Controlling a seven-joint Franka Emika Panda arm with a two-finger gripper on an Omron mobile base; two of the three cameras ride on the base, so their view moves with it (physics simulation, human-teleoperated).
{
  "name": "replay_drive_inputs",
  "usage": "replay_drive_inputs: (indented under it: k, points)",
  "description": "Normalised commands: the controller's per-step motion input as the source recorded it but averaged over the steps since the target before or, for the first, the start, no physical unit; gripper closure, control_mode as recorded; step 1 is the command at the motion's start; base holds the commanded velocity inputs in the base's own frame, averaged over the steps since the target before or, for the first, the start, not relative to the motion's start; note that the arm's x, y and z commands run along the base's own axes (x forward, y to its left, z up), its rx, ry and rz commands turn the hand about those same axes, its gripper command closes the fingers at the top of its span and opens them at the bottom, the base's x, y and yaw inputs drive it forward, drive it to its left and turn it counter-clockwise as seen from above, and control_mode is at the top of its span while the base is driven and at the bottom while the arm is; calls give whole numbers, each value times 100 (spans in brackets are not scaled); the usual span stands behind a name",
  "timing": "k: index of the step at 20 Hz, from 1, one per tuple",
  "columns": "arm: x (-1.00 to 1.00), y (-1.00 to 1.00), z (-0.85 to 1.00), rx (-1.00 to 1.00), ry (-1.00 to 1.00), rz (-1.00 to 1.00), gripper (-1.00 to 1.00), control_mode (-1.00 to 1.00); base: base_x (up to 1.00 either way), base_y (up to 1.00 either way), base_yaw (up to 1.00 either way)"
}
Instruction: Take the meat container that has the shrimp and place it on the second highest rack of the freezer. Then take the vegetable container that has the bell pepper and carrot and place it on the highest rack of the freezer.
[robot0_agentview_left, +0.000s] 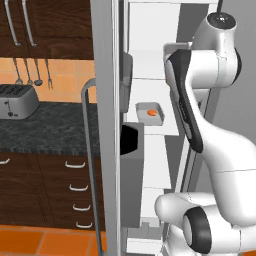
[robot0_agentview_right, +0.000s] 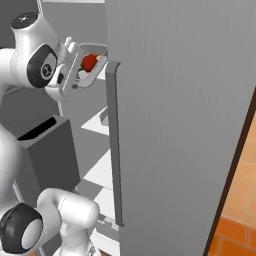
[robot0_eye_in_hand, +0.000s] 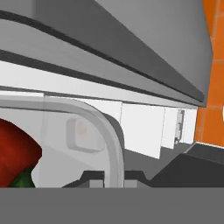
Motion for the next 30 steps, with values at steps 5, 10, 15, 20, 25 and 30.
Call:
replay_drive_inputs:
  k: [5, 10, 15, 20, 25, 30]
  points:
    - [40, -5, -20, 0, 0, 0, 100, -100, 0, 0, 0]
    - [51, -12, -10, 0, 0, 0, 100, -100, 0, 0, 0]
    - [57, -1, 0, 0, 0, 0, 100, -100, 0, 0, 0]
    - [54, 0, 0, 0, 0, 0, 100, -100, 0, 0, 0]
    - [42, -1, -2, 0, 0, 0, 100, -100, 0, 0, 0]
    - [43, -2, -27, 0, 0, 0, 100, -100, 0, 0, 0]
